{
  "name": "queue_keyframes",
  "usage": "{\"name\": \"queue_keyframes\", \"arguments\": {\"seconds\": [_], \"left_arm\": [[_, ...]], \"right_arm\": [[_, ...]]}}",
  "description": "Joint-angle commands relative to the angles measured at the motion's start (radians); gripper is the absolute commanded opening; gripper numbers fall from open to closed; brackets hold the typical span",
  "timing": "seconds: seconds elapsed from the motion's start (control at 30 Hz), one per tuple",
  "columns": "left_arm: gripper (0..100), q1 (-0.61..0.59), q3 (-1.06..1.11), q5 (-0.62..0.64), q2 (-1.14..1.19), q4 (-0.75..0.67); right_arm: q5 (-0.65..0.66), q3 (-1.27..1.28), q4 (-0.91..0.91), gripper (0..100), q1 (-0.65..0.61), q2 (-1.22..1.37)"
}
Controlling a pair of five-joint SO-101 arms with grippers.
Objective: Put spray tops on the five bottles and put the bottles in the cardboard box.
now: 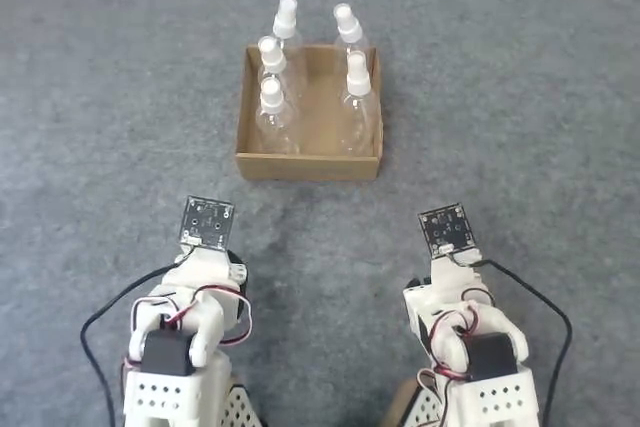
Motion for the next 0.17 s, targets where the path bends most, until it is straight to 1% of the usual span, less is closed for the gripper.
{"name": "queue_keyframes", "arguments": {"seconds": [0.0,0.13], "left_arm": [[1,-0.003,-0.015,0.012,-0.021,0.005],[1,-0.003,-0.015,0.012,-0.021,0.005]], "right_arm": [[0.017,0.025,0.005,0.7,0.010,-0.016],[0.017,0.025,0.005,0.7,0.010,-0.016]]}}
